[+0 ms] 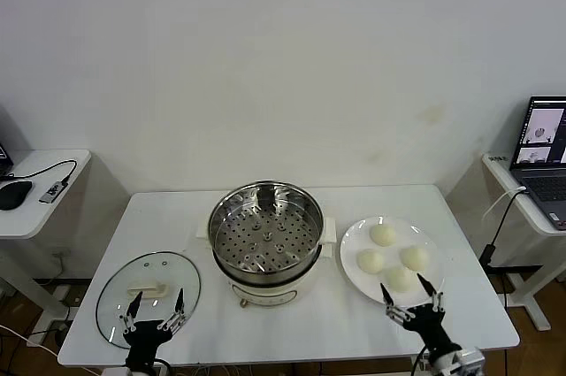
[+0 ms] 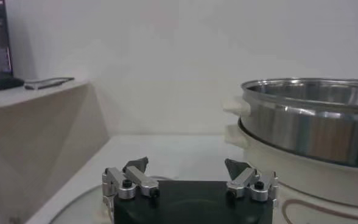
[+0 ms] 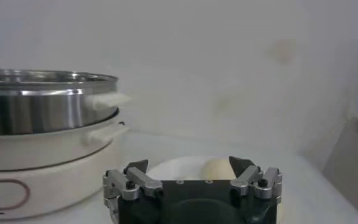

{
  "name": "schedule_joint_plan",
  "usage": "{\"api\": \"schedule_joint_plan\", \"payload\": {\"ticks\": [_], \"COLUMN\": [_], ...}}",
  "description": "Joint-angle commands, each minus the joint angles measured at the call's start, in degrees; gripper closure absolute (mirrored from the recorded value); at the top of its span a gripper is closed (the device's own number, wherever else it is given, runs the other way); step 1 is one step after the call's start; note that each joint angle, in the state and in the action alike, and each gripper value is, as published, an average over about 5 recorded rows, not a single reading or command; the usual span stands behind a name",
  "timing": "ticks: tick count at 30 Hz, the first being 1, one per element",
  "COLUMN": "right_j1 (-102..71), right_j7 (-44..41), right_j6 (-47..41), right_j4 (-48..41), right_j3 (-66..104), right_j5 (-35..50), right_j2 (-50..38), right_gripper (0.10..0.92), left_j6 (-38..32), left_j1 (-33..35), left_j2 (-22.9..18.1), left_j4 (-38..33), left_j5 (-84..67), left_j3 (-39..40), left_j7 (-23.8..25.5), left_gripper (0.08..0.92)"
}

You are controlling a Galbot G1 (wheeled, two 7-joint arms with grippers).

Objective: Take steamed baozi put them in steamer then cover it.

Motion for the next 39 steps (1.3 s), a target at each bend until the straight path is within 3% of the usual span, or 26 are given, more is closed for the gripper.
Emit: {"api": "schedule_joint_plan", "payload": {"ticks": [1,10,20,31,39], "right_j1": [7.7,20.3,46.0,75.5,86.4], "right_j7": [-3.8,-16.1,-30.3,-45.6,-50.0], "right_j6": [-0.7,-5.5,-7.4,-6.3,-6.1], "right_j4": [-2.9,-10.6,-24.1,-40.1,-50.0], "right_j3": [2.3,-1.8,-23.3,-55.1,-68.6], "right_j5": [-15.7,-24.0,-28.0,-23.5,-22.3], "right_j2": [-10.0,-23.7,-34.8,-29.2,-21.2], "right_gripper": [0.203,0.203,0.203,0.203,0.203], "left_j6": [2.7,6.8,7.3,6.9,6.3], "left_j1": [-0.9,-1.2,-1.3,-1.5,-1.9], "left_j2": [1.6,2.4,2.7,2.7,2.7], "left_j4": [-0.4,-1.1,-1.6,-1.3,-0.8], "left_j5": [1.9,5.9,7.6,7.5,7.5], "left_j3": [-0.6,-0.9,-2.2,-3.2,-4.1], "left_j7": [0.5,-0.7,-1.7,-1.7,-1.7], "left_gripper": [0.177,0.177,0.177,0.177,0.177]}}
